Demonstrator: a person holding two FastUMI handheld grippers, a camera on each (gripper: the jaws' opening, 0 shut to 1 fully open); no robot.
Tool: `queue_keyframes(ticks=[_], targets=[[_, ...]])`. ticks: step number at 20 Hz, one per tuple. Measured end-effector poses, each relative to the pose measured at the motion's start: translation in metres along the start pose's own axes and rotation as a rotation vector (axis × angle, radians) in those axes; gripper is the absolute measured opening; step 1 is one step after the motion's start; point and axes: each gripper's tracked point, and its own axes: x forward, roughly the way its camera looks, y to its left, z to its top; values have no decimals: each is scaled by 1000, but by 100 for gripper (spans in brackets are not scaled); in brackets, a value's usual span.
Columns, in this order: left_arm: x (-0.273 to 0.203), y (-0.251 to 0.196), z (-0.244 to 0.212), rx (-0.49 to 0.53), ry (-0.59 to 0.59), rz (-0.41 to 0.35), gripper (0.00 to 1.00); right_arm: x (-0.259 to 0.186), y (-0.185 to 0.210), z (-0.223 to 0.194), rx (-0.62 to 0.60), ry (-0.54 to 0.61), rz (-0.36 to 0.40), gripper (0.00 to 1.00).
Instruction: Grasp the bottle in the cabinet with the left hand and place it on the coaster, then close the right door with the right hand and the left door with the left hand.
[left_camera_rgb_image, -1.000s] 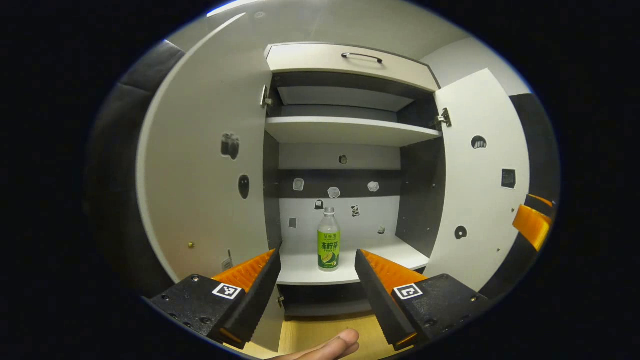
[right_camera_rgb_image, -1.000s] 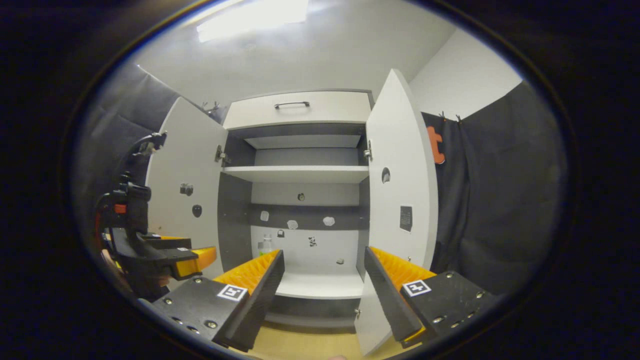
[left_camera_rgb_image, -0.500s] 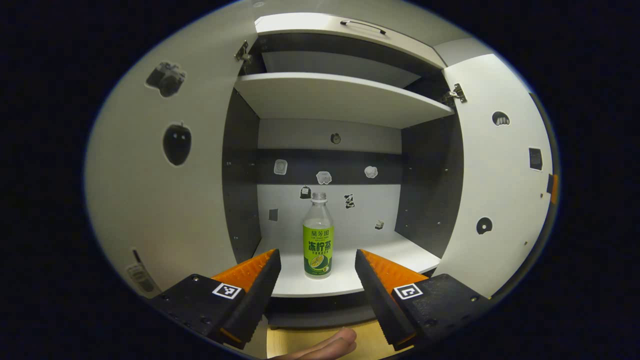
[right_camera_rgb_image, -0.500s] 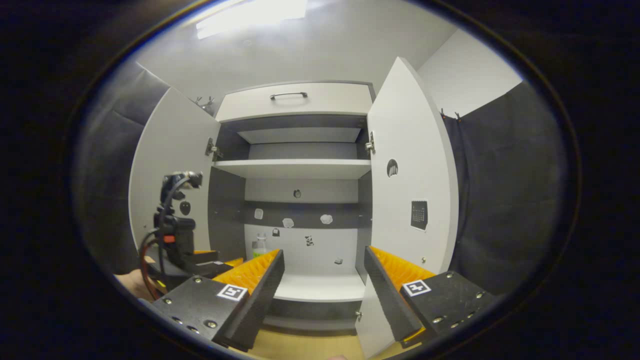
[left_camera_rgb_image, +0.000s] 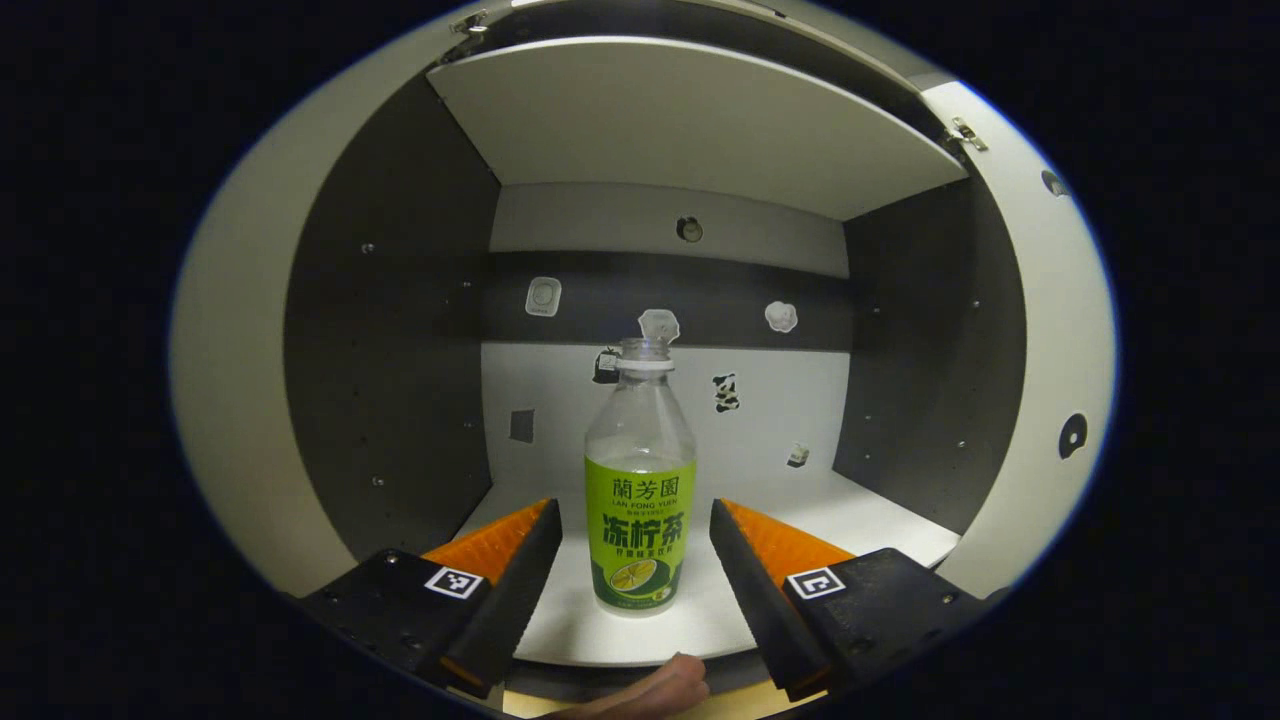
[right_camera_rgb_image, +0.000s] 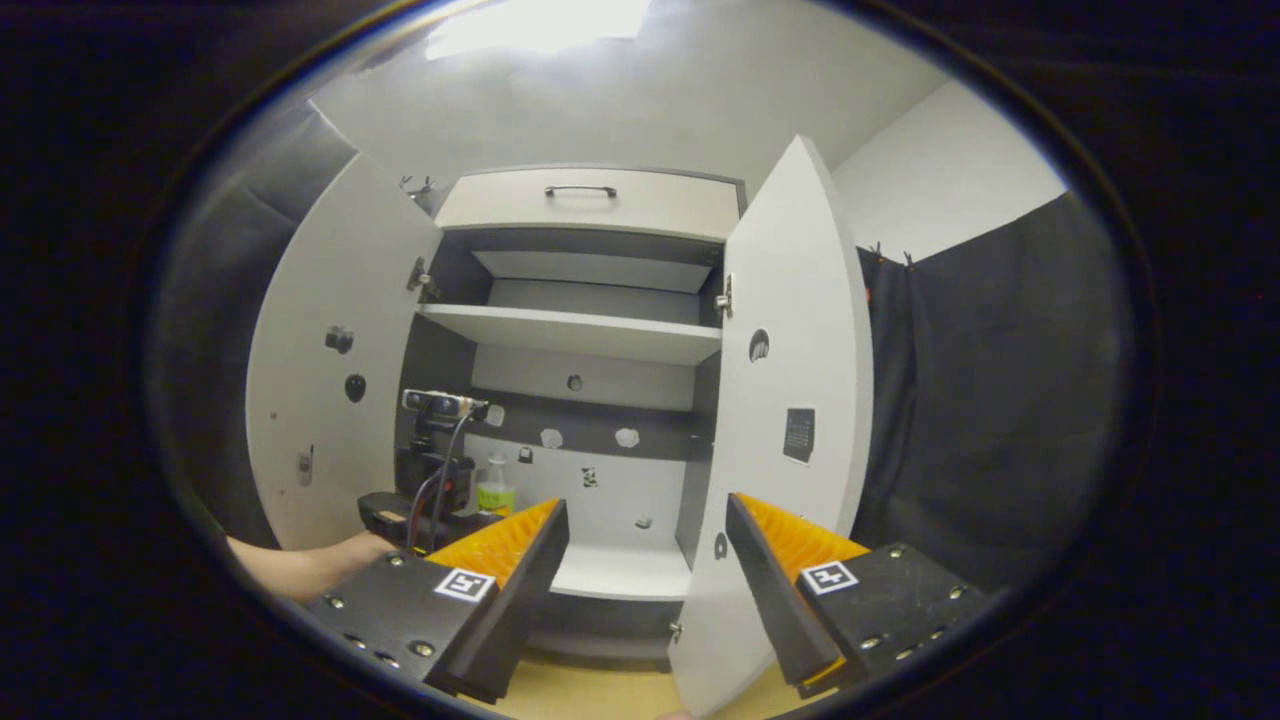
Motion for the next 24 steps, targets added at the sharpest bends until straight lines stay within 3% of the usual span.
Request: queue_keyframes(ticks=[6,7,9,10,12,17,24], targets=[[40,5,-5,61,25,68,95,0,-22,-17,33,36,-72,94],[42,-1,-7,61,30,46,94,-1,-25,-19,33,41,-81,94],[39,-10,-5,47,28,12,80,-4,-30,-21,31,49,-87,94],[36,-11,-3,37,24,9,80,-6,-32,-20,32,48,-88,91],[25,-11,4,30,14,11,79,-11,-32,-19,36,45,-79,94],[-17,-14,27,-4,-20,-10,80,-24,-31,-8,60,25,-47,91],[-104,-20,46,-6,-26,-51,79,-63,-18,9,92,2,12,94]])
